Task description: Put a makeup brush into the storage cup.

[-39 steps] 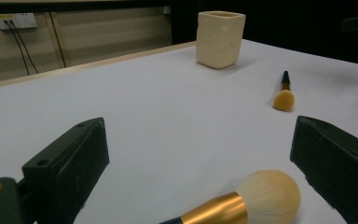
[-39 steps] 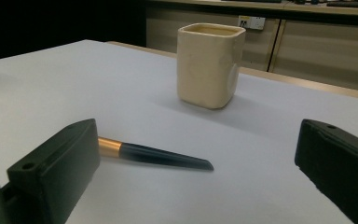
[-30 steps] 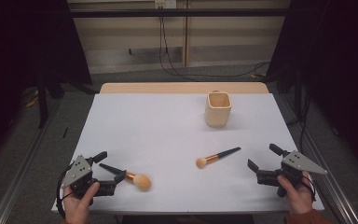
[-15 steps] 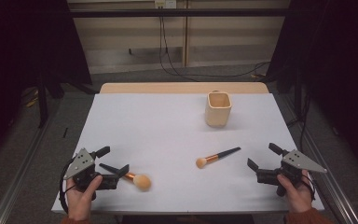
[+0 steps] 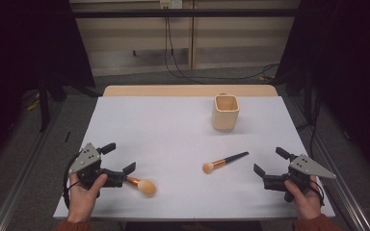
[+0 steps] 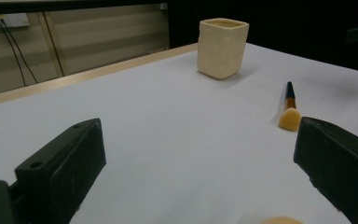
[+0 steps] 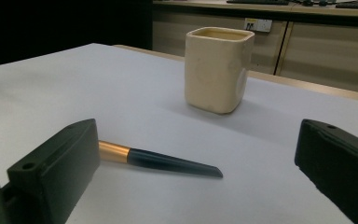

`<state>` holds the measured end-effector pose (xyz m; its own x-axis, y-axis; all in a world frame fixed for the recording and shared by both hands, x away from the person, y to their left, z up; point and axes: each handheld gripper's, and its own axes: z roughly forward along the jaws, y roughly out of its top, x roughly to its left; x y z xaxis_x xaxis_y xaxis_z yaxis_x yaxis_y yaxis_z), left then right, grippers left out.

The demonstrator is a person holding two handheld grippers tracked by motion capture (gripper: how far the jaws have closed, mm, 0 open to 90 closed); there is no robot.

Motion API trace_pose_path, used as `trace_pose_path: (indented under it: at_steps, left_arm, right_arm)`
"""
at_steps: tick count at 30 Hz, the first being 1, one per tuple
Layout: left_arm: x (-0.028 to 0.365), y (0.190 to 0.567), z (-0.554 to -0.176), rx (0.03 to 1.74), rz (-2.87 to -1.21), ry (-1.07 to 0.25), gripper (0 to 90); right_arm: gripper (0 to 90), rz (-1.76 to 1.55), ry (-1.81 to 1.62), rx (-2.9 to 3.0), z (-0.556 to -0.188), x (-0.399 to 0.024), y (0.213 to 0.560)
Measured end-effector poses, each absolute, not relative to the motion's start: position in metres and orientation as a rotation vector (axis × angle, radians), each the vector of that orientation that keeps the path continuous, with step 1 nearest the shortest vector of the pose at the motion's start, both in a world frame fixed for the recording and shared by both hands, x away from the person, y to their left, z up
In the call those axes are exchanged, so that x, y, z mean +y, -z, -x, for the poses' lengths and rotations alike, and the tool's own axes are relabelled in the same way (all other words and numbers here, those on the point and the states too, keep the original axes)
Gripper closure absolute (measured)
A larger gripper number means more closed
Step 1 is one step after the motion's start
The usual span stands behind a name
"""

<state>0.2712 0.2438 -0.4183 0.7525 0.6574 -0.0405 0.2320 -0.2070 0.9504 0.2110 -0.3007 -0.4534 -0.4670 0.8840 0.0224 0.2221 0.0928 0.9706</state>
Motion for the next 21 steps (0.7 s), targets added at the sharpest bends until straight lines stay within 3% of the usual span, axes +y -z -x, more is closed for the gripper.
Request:
trace_pose_path:
  at_steps: [21]
  left_arm:
    - [0.226, 0.408, -0.301, 0.707, -1.787, -0.424, 2.0]
  right_arm:
    - [0.0, -1.096, -1.405, 1.781, -0.214, -0.301, 0.455]
